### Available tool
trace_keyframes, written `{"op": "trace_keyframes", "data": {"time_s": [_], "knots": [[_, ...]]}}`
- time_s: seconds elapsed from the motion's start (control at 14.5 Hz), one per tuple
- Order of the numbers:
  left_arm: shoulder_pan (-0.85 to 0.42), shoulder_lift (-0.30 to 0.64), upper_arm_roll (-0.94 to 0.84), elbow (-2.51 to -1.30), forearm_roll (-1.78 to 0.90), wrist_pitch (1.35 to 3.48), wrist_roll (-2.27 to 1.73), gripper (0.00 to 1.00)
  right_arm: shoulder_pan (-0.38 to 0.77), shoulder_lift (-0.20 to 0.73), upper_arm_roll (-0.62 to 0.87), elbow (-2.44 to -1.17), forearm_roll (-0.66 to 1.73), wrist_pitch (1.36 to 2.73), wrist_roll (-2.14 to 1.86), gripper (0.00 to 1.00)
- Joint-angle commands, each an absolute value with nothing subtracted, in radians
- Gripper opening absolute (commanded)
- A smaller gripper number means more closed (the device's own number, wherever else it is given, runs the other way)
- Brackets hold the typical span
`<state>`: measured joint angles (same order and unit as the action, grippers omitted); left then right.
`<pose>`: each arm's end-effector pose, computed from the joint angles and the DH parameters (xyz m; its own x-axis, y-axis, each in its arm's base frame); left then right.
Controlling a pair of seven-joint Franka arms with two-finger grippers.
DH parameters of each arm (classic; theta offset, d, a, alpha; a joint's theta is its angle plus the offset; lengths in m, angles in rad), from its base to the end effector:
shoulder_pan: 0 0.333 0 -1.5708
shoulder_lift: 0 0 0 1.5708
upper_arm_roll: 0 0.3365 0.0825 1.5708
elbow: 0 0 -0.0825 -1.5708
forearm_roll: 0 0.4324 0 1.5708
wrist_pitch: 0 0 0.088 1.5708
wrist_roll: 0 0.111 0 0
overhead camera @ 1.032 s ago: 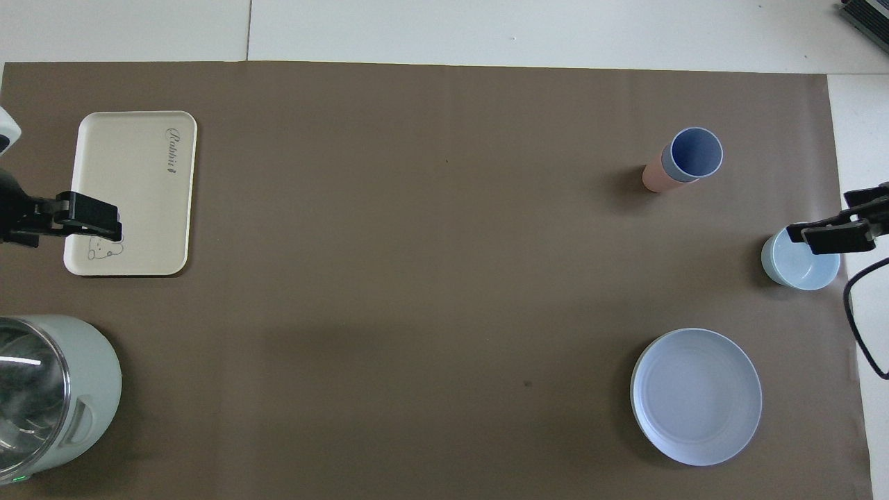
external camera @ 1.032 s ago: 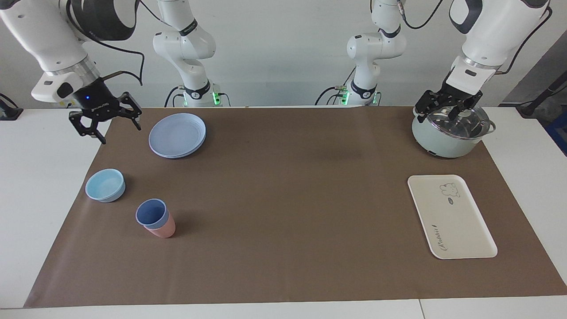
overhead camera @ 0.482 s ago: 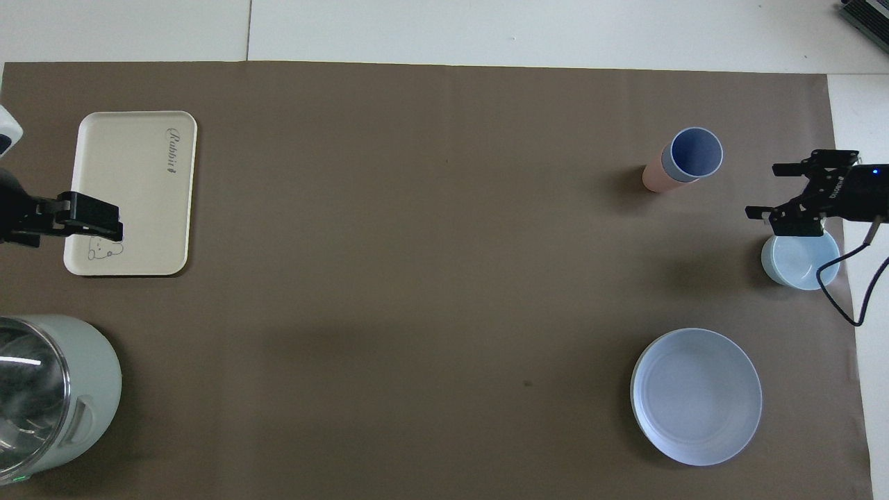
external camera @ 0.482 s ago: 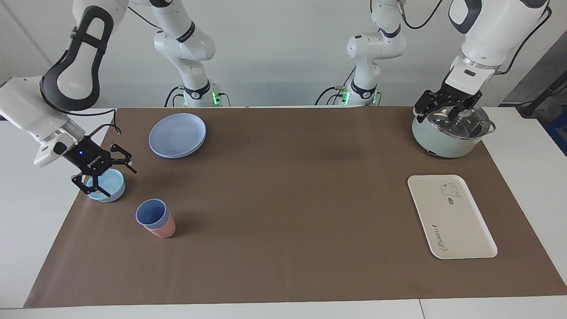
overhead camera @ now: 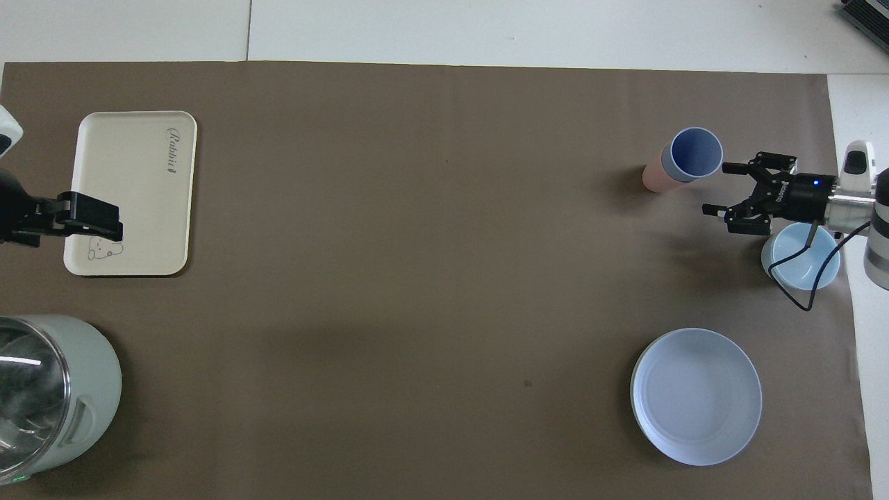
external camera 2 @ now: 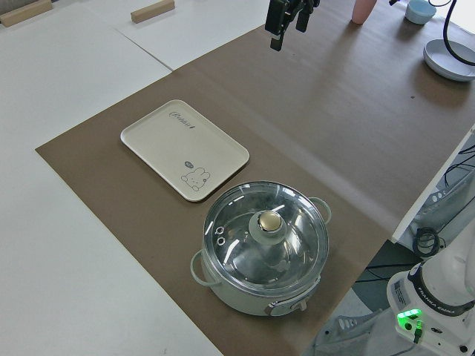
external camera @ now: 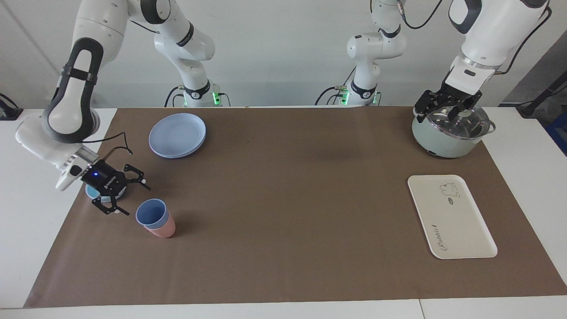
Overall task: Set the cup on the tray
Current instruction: 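Move the right gripper over to the nested blue and pink cups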
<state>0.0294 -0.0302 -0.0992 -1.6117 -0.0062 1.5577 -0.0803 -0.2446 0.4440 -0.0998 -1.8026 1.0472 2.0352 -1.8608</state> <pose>0.5894 -0.0428 0.6366 0.9997 0.0106 -0.0241 0.0106 -0.9999 0.0013 0.6677 -0.1793 0.2908 0.4670 0.4960 0.7320 0.8272 -0.5376 -0.1635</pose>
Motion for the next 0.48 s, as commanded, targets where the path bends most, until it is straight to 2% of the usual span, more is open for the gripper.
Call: {"op": "trace_keyframes", "data": {"time_s": [0.0,0.41], "knots": [[0.021,-0.058,-0.094,-1.647,0.003,1.578,-0.078,1.00,-0.270,0.485,-0.081,-1.753,1.109,1.985,-1.908,1.00],[0.023,-0.058,-0.094,-1.649,0.003,1.580,-0.074,1.00,-0.268,0.514,-0.064,-1.750,1.187,1.967,-1.957,1.00]]}}
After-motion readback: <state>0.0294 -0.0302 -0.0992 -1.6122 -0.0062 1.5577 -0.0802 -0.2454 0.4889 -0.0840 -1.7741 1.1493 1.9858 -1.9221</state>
